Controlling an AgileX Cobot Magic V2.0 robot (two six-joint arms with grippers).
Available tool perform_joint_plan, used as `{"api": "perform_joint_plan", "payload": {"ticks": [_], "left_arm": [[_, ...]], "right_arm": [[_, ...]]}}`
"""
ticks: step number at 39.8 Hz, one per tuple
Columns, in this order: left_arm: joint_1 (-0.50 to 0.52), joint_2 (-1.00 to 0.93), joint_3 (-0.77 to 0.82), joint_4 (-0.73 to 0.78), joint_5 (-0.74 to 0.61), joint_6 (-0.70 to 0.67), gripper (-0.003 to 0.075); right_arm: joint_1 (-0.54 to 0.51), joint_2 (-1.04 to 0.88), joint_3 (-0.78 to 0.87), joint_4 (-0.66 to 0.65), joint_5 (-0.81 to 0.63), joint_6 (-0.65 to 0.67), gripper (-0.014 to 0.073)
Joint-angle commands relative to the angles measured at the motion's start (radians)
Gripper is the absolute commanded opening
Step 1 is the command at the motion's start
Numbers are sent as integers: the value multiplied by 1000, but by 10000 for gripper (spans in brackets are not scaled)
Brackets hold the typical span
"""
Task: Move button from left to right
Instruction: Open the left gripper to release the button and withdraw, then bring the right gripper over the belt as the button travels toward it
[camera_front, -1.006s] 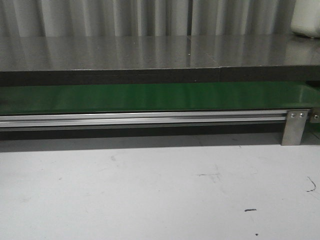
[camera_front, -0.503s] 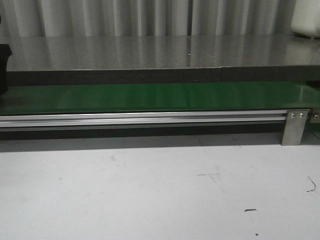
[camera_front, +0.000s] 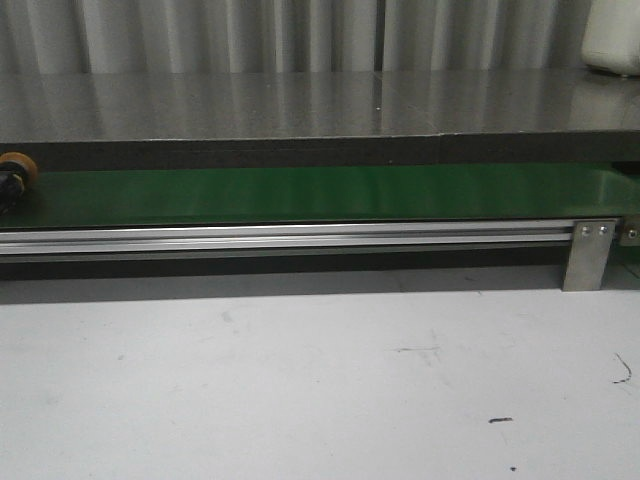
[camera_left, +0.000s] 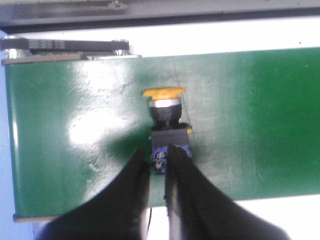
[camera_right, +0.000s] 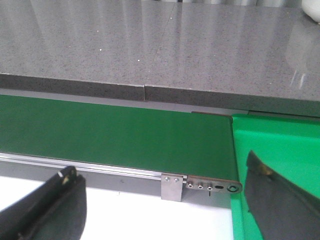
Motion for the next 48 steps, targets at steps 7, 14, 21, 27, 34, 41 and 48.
{"api": "perform_joint_plan", "payload": {"ticks": [7, 14, 21, 27, 34, 41, 48], "left_arm": [[-3, -103, -21, -7, 48, -2, -21], [-3, -230, 115, 1, 38, -8, -21], [-3, -436, 390, 8, -144, -8, -21], [-3, -637, 648, -20, -380, 1, -21], [-3, -903, 934, -22, -662, 1, -21], [-3, -1141, 1152, -22, -767, 1, -21], [-3, -1349, 1297, -22, -805, 1, -21]], "right_arm": [[-7, 9, -34, 3, -79, -5, 654], [-7, 9, -34, 3, -79, -5, 654], [-7, 9, -34, 3, -79, -5, 654], [-7, 9, -34, 3, -79, -5, 654], [-7, 9, -34, 3, -79, -5, 654], [-7, 9, -34, 3, -79, -5, 654], [-7, 9, -34, 3, -78, -5, 654]]}}
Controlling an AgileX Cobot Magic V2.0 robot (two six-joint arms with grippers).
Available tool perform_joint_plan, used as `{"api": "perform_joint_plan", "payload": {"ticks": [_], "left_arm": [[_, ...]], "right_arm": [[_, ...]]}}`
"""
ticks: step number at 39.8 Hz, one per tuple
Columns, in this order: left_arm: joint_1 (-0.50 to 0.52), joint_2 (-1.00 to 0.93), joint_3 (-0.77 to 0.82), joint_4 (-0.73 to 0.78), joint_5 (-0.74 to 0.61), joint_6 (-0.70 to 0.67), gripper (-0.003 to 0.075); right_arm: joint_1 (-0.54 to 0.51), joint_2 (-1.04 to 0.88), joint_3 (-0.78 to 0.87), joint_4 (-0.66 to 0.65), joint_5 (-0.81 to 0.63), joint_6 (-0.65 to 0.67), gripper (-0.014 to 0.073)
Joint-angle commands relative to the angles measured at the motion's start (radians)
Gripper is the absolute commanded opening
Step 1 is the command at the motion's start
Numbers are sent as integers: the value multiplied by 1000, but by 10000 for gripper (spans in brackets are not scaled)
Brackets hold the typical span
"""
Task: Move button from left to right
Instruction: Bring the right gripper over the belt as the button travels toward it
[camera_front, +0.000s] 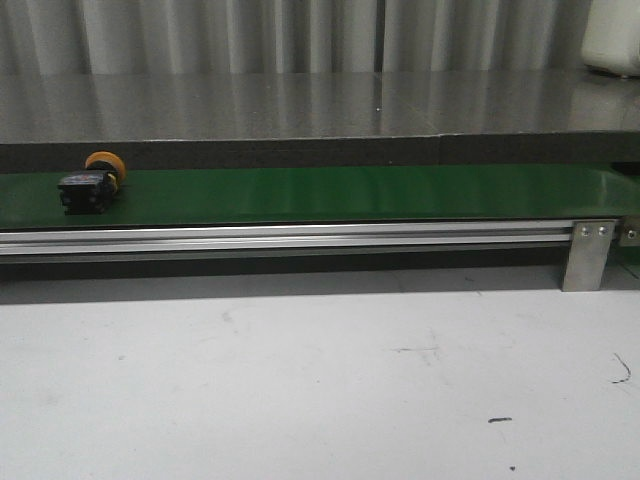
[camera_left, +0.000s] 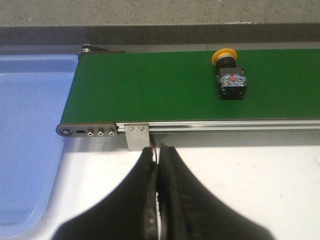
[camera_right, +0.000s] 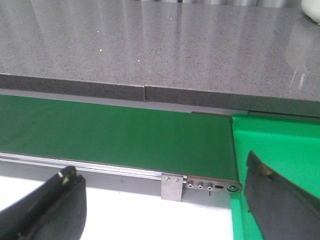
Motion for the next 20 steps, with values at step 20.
{"api": "perform_joint_plan", "payload": {"ticks": [20], "left_arm": [[-3, -471, 184, -19, -251, 1, -21]], "right_arm": [[-7, 9, -34, 3, -78, -5, 654]]}}
